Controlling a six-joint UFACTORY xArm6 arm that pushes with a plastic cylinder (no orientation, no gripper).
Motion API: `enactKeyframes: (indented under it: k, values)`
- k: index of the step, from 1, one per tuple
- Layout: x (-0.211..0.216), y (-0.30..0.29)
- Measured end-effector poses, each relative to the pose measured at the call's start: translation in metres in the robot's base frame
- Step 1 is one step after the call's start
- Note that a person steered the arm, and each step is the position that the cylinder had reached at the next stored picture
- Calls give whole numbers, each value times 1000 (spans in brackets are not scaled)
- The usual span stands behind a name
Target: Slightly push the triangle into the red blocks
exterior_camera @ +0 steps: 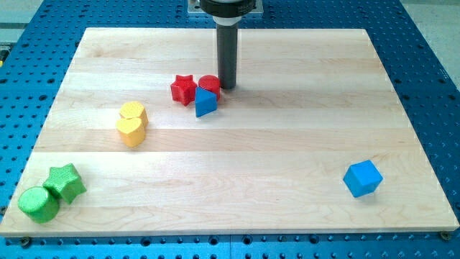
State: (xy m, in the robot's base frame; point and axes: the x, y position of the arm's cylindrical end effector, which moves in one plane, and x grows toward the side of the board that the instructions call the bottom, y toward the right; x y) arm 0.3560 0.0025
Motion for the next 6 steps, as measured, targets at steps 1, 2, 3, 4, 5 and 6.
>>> enactKeyframes:
  k: [1,2,3,4,5,6]
  values:
    - [16,59]
    - [68,33]
    - [68,-15]
    - [83,-43]
    - [82,-52]
    - [96,-53]
